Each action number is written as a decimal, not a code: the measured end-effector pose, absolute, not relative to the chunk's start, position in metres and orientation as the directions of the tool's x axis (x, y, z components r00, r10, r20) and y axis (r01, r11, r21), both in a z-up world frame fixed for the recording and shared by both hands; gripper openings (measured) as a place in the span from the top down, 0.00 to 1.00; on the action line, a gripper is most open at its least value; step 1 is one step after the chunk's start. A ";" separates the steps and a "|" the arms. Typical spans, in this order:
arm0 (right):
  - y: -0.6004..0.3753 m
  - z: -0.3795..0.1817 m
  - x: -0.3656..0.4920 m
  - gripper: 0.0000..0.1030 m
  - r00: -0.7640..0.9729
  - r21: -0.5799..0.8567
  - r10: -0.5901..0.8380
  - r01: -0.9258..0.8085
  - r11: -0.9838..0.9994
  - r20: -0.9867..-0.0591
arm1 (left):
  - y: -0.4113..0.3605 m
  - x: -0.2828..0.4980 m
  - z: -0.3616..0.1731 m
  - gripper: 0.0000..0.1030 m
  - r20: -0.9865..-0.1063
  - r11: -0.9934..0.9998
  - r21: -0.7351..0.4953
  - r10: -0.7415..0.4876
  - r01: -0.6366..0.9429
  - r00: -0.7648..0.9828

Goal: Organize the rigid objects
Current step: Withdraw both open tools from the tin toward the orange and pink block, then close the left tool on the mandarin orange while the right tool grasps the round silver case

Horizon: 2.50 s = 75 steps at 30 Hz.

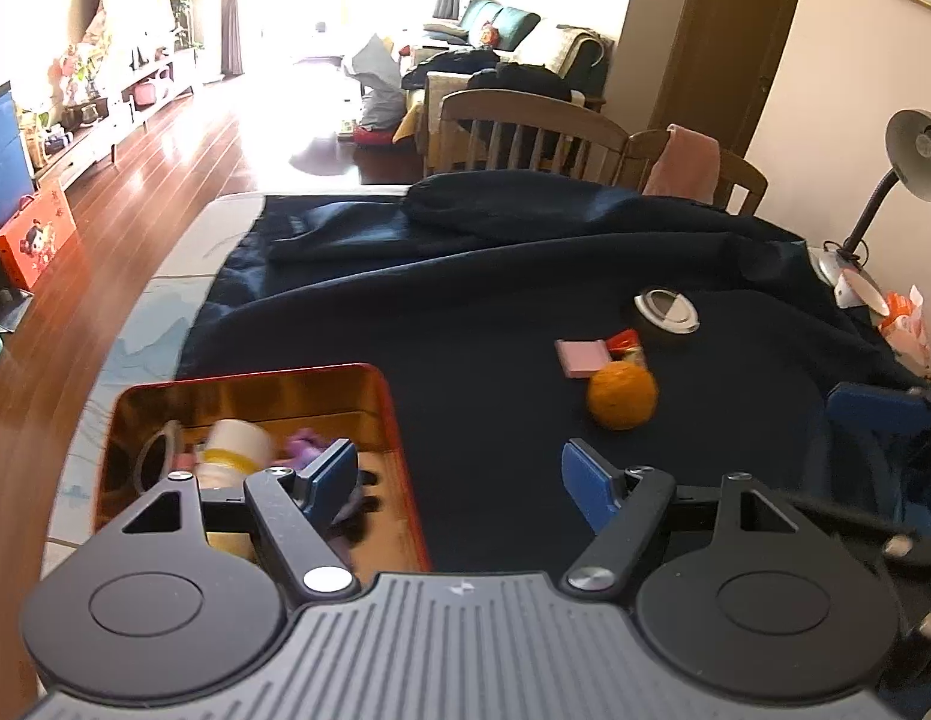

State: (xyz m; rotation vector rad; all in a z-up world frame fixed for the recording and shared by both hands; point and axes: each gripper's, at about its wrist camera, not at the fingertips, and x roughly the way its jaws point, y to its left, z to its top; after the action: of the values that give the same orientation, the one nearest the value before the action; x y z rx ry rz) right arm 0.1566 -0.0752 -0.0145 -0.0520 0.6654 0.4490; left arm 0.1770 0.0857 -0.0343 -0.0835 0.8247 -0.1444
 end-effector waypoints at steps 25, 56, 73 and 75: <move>-0.178 -0.040 0.290 0.00 0.721 0.056 0.249 -0.281 0.958 -0.647 | -0.024 0.252 -0.064 0.19 -0.718 0.987 -0.117 -0.160 0.109 0.677; -0.167 -0.154 0.394 0.06 0.596 0.026 0.181 -0.259 0.965 -0.783 | -0.063 0.300 -0.143 0.20 -0.796 0.992 -0.039 -0.104 0.121 0.596; -0.159 -0.154 0.392 0.26 0.610 -0.023 0.170 -0.295 0.955 -0.774 | -0.068 0.297 -0.143 0.50 -0.789 0.984 -0.046 -0.142 0.172 0.598; -0.160 -0.152 0.389 0.26 0.610 -0.015 0.175 -0.294 0.956 -0.772 | -0.067 0.296 -0.142 0.50 -0.792 0.985 -0.052 -0.143 0.167 0.593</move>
State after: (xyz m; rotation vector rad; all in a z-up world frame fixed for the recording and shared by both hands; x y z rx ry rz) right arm 0.3890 -0.1598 -0.1522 -0.1459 0.8738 0.2717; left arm 0.2965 -0.0670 -0.1419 0.0291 0.9182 -0.1802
